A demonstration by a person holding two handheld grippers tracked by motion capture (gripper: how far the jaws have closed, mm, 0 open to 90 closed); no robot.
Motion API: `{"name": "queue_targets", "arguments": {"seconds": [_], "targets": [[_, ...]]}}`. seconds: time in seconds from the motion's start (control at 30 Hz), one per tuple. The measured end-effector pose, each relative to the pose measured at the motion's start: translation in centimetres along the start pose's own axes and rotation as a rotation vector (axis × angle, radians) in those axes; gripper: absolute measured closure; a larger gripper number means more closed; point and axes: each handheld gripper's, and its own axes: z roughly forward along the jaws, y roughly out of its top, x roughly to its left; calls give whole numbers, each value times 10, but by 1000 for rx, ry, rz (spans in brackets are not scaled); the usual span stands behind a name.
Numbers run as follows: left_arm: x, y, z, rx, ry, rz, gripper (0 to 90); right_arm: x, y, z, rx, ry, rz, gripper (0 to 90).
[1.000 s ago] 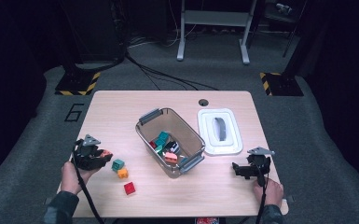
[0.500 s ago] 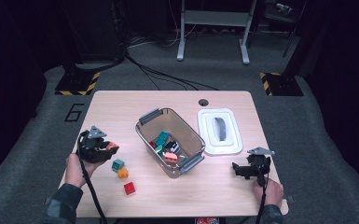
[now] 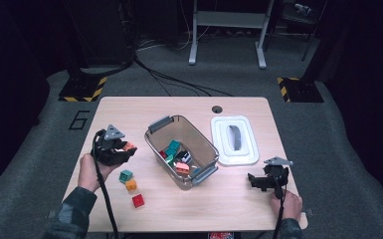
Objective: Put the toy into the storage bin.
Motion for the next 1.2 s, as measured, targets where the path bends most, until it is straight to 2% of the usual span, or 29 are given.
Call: {"name": "queue_targets", "arguments": {"seconds": [0.33,0.5,0.7,0.97,1.2], "targets": [[-15,26,3,-17,-24,58,588,-1,0,0,2,-3,-10,0],[-25,37,9,-30,-36,74,588,0,0,0,1,-2,-4,0],[-38,46,19,-26,-75,89,588,-1,0,0,2,-1,-8,0],[-56,51,38,4,-135,117,588,0,0,0,1,-1,-5,0],[-65,47,52,71,-183,137,587,-1,0,0,2,-1,-9,0]]}}
